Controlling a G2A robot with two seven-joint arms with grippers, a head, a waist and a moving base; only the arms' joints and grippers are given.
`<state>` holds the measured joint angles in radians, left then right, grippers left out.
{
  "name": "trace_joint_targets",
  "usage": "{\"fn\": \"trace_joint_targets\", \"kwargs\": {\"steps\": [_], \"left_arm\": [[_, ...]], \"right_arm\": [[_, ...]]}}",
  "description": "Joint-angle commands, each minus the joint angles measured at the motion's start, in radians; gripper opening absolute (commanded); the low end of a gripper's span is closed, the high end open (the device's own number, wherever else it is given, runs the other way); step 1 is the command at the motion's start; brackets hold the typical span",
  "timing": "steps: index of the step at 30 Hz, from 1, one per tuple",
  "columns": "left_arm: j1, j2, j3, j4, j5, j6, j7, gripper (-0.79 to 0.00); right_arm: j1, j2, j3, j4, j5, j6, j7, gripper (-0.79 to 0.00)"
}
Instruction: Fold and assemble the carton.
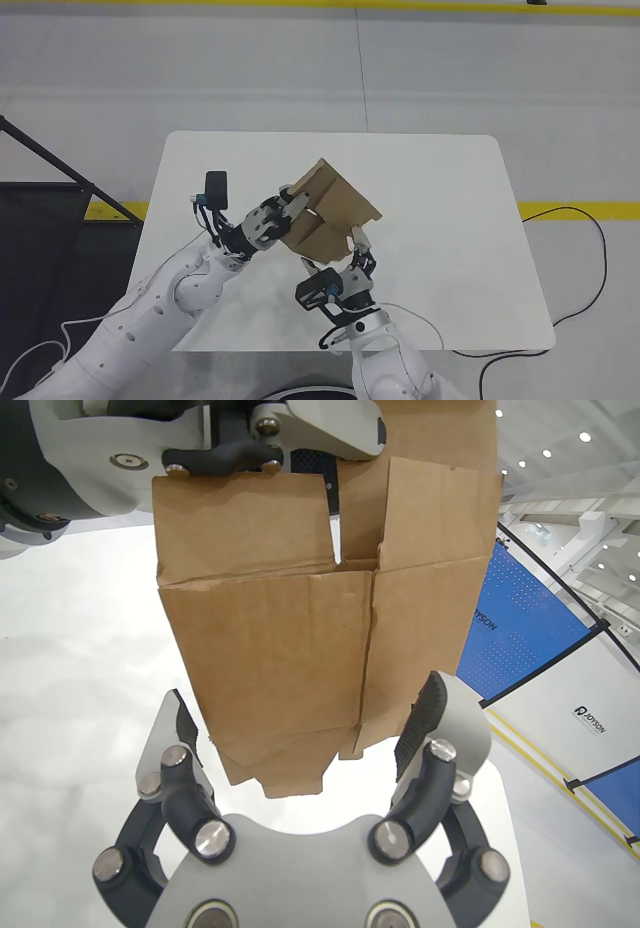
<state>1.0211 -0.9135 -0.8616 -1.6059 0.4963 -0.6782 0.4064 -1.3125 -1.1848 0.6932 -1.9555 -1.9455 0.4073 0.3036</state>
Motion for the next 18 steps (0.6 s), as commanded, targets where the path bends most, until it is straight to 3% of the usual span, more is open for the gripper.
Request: {"fn": "trace_joint_targets", "kwargs": {"steps": [1, 18], "left_arm": [[0.006, -0.003, -0.009, 0.003, 0.006, -0.006, -0.007, -0.785], [0.047, -0.024, -0.088, 0.003, 0.029, -0.084, -0.08, -0.785]], "right_arm": [[-0.007, -0.004, 0.007, -0.001, -0.002, 0.007, -0.009, 0.0], [-0.102, -0.016, 0.117, -0.034, 0.018, -0.011, -0.095, 0.0]]}}
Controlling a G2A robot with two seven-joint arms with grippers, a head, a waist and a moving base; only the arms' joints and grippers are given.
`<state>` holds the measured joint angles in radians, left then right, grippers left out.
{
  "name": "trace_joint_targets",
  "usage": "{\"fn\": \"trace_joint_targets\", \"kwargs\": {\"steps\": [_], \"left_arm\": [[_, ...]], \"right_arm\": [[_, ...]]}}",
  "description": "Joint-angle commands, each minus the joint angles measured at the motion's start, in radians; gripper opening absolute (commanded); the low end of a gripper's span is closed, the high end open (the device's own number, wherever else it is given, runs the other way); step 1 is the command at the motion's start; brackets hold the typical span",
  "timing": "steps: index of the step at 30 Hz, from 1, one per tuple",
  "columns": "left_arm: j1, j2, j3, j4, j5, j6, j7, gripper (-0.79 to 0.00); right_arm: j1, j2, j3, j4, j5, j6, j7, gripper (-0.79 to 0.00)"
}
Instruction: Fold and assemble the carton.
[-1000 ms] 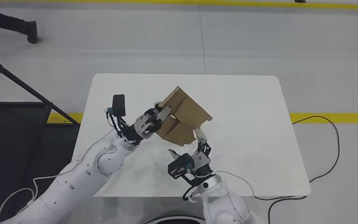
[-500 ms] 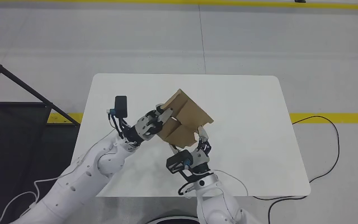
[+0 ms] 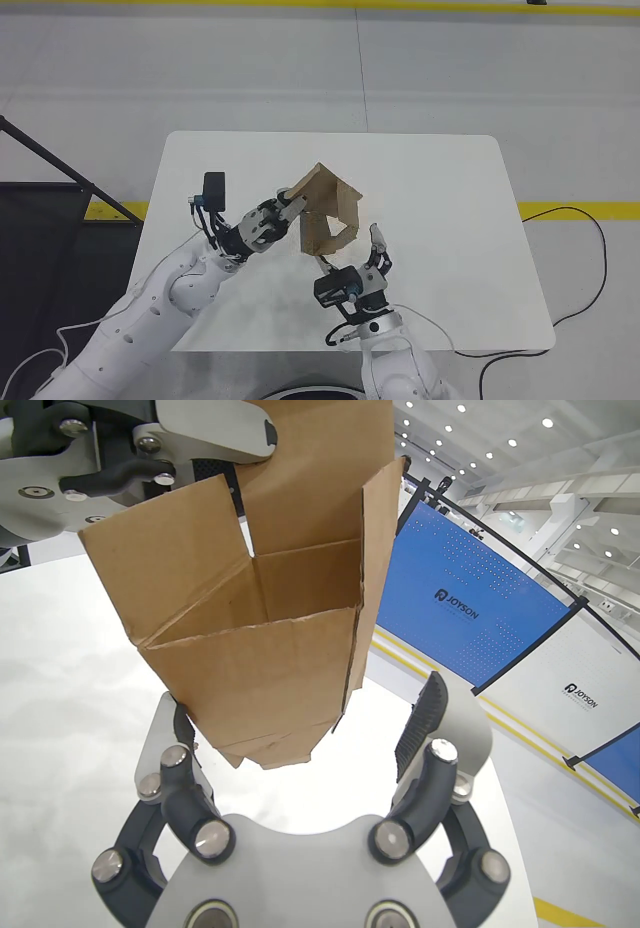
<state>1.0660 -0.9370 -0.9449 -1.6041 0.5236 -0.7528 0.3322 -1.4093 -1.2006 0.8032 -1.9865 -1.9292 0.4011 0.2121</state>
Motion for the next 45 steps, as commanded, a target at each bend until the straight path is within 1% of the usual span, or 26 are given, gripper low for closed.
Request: {"fn": "trace_joint_targets", "kwargs": {"steps": [1, 3, 7, 14, 23, 35, 45], "left_arm": [[0.004, -0.002, -0.009, 0.001, 0.006, -0.016, -0.012, -0.785], [0.008, -0.003, -0.017, 0.001, 0.012, -0.03, -0.023, -0.785], [0.014, -0.006, -0.033, 0.002, 0.022, -0.063, -0.051, -0.785], [0.025, -0.011, -0.057, 0.0, 0.036, -0.103, -0.095, -0.785], [0.04, -0.016, -0.088, 0.004, 0.043, -0.148, -0.147, -0.785], [0.058, -0.022, -0.119, 0.006, 0.048, -0.211, -0.211, -0.785], [0.071, -0.027, -0.136, 0.0, 0.058, -0.231, -0.268, -0.785]], "right_arm": [[-0.011, 0.0, 0.014, -0.006, 0.004, -0.011, -0.007, 0.0], [-0.021, -0.001, 0.027, -0.011, 0.008, -0.025, -0.013, 0.0], [-0.034, 0.002, 0.055, -0.018, 0.012, -0.093, -0.025, 0.0], [-0.056, 0.005, 0.108, -0.033, 0.052, -0.178, -0.053, 0.0], [-0.077, 0.007, 0.175, -0.051, 0.123, -0.264, -0.094, 0.0], [-0.104, 0.011, 0.257, -0.072, 0.203, -0.378, -0.117, 0.0], [-0.121, 0.014, 0.315, -0.081, 0.257, -0.437, -0.131, 0.0]]}}
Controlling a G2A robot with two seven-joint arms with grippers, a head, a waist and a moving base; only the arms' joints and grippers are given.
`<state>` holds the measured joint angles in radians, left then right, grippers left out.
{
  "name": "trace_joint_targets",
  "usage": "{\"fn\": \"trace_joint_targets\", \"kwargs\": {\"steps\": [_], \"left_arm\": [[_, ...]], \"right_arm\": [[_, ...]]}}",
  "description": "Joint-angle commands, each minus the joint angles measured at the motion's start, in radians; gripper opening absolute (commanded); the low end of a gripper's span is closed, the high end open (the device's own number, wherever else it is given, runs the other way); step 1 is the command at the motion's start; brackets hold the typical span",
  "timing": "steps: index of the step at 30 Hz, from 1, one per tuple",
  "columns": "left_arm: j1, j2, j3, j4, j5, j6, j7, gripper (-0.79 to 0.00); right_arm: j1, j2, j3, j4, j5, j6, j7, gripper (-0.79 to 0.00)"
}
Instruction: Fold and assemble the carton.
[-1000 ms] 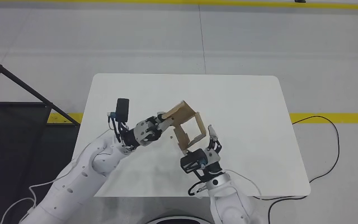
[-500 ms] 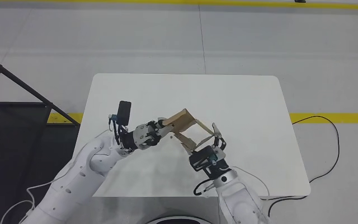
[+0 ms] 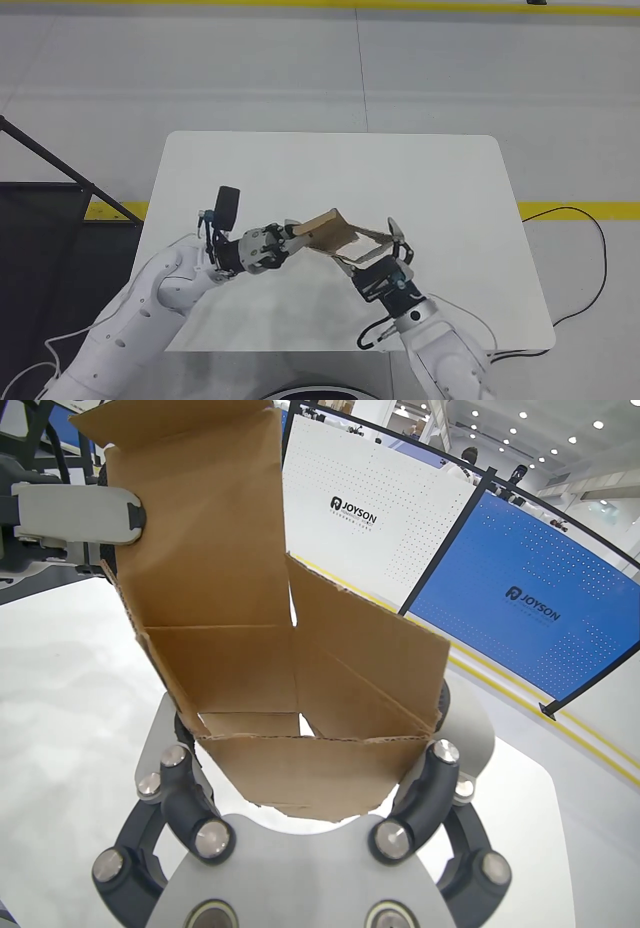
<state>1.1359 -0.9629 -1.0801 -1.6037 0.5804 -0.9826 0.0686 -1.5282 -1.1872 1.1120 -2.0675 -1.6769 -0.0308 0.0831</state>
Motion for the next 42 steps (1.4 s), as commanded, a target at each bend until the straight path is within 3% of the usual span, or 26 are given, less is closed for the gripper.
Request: {"fn": "trace_joint_targets", "kwargs": {"steps": [1, 18, 26, 42], "left_arm": [[0.002, -0.001, -0.002, -0.001, 0.001, -0.002, -0.008, -0.785], [0.014, -0.015, -0.021, -0.011, -0.007, 0.006, -0.037, -0.785], [0.008, -0.022, -0.024, -0.001, -0.047, 0.015, -0.069, -0.785], [-0.024, -0.019, -0.01, 0.018, -0.247, -0.03, -0.202, -0.785]], "right_arm": [[-0.004, 0.001, 0.011, 0.0, 0.006, -0.01, -0.005, 0.0], [-0.02, 0.001, 0.046, 0.007, 0.037, -0.09, -0.016, 0.0], [-0.022, 0.012, 0.08, -0.001, 0.089, -0.274, -0.021, 0.0], [-0.063, 0.062, 0.292, 0.063, 0.285, -0.805, -0.288, 0.0]]}}
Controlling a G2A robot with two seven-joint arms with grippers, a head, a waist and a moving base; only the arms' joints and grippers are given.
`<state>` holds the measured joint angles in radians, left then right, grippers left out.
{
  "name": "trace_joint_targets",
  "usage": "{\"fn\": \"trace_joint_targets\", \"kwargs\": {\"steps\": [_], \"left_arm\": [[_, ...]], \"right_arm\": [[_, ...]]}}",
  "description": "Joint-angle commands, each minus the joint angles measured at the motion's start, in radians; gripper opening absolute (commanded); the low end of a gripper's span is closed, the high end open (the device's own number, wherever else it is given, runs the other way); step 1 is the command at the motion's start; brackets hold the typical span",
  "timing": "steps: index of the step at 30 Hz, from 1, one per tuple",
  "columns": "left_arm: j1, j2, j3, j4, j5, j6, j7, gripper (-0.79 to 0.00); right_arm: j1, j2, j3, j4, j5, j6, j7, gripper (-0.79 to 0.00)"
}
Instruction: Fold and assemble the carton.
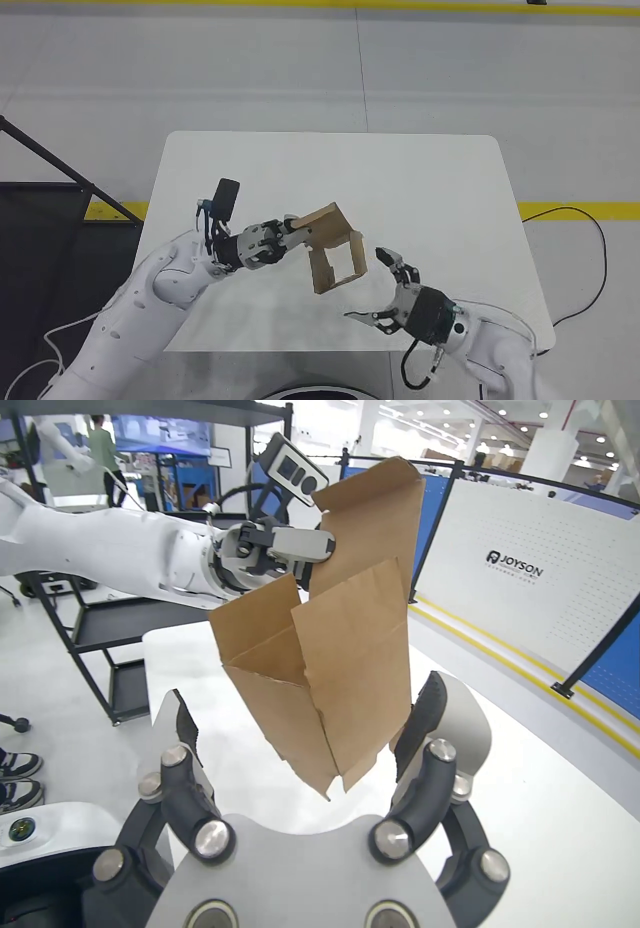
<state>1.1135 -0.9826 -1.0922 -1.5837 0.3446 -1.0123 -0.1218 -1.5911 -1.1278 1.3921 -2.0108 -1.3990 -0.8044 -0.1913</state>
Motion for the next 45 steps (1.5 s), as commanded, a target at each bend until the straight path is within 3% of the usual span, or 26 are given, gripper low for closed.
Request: {"fn": "trace_joint_targets", "kwargs": {"steps": [1, 12, 17, 25, 38, 45], "left_arm": [[-0.004, 0.002, 0.004, -0.004, -0.022, 0.0, -0.025, -0.785], [-0.015, 0.025, 0.009, -0.049, -0.093, 0.0, -0.114, -0.785], [-0.015, 0.035, 0.038, -0.067, -0.223, 0.0, -0.146, -0.785], [-0.034, 0.052, 0.045, -0.054, -0.53, 0.0, -0.333, -0.785], [-0.037, 0.053, 0.017, -0.031, -0.547, 0.0, -0.367, -0.785], [-0.034, 0.051, 0.035, -0.035, -0.796, 0.163, -0.411, -0.785]], "right_arm": [[0.001, 0.005, 0.022, 0.013, 0.016, -0.052, -0.025, 0.0], [0.054, 0.021, 0.069, 0.113, 0.132, -0.208, -0.064, 0.0], [0.11, 0.032, 0.053, 0.199, 0.199, -0.208, -0.08, 0.0], [0.161, 0.033, 0.047, 0.298, 0.28, -0.166, -0.075, 0.0], [0.161, 0.032, 0.046, 0.299, 0.283, -0.151, -0.068, 0.0], [0.153, 0.03, 0.022, 0.274, 0.281, -0.07, -0.01, 0.0]]}}
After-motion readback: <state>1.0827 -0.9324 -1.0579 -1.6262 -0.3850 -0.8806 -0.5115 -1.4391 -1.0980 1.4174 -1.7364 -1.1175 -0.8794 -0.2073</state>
